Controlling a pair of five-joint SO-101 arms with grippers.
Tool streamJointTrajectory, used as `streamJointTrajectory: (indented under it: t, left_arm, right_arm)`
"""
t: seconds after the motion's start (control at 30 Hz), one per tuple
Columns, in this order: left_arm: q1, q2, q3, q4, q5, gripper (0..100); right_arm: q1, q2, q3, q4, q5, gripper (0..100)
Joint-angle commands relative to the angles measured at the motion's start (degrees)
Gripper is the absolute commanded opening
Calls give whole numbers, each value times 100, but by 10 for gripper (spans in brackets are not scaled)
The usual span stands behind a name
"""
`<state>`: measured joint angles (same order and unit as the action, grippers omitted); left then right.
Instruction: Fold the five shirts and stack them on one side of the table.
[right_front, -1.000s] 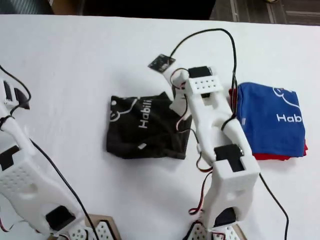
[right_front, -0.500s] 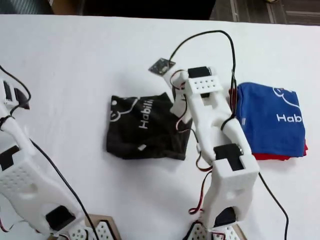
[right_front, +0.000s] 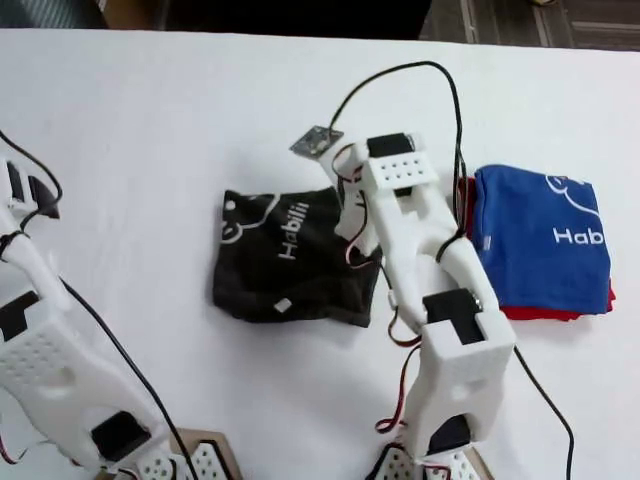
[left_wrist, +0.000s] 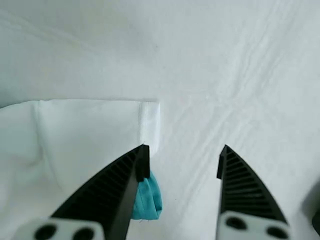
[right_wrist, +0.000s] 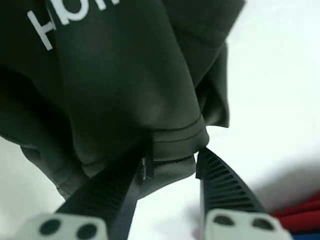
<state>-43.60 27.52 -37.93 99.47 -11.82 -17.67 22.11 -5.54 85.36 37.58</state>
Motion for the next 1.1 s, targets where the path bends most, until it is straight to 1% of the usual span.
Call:
streamJointTrajectory:
  t: [0.0, 0.03, 0.07, 0.1, 0.17, 0.5, 0.7, 0.83, 1.07]
  left_arm:
    - [26, -378, -13, -53, -9, 245]
    - [26, -378, -13, -53, -9, 245]
    - [26, -378, -13, -53, -9, 245]
    - [26, -378, -13, -53, -9, 245]
    - [26, -378, -13, -53, -9, 245]
    - [26, -378, -13, -53, -9, 245]
    - [26, -378, -13, -53, -9, 245]
    - [26, -378, -13, -53, -9, 245]
    - [26, -378, -13, -53, -9, 245]
  right_arm:
    - [-119, -391, 114, -136, 18, 67]
    - [-127, -374, 114, -180, 9, 22]
    - [-127, -365, 114, -189, 0, 16]
    - [-136, -374, 114, -198, 0, 31]
    - [-145, -426, 62, -224, 0, 19]
    - [-48, -664, -1477, -136, 9, 22]
    - [-75, -646, -1969, -180, 18, 22]
    - [-48, -347, -2286, -303, 325, 22]
    - [13, 725, -3051, -277, 369, 22]
